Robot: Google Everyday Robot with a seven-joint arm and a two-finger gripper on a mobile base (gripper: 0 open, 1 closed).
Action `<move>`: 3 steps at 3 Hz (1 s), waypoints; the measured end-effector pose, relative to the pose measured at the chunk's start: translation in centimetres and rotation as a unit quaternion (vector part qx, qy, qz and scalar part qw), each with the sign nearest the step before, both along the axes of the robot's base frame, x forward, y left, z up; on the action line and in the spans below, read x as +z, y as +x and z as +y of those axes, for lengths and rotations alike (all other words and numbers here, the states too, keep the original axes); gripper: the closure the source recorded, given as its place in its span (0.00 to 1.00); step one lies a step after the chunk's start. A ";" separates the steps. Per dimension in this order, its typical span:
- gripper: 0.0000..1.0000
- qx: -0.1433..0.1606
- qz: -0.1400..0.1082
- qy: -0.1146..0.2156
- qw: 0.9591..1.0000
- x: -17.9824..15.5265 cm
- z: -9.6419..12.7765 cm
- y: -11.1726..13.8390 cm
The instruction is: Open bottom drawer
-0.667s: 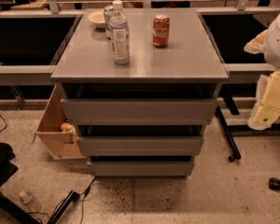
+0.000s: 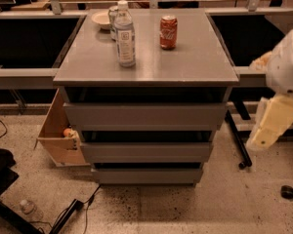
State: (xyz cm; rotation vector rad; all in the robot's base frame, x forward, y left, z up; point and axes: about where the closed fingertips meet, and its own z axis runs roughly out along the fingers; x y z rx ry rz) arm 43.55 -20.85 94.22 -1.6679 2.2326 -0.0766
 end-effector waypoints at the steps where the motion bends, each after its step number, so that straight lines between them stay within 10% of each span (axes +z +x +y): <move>1: 0.00 -0.027 0.009 0.009 1.000 -7.2 -0.1 -0.1; 3: 0.00 -0.056 0.033 -0.030 0.997 -22.6 0.2 2.7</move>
Offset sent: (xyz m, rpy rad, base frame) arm 0.0200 -0.0002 -0.2579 -0.0309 0.0626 -0.1397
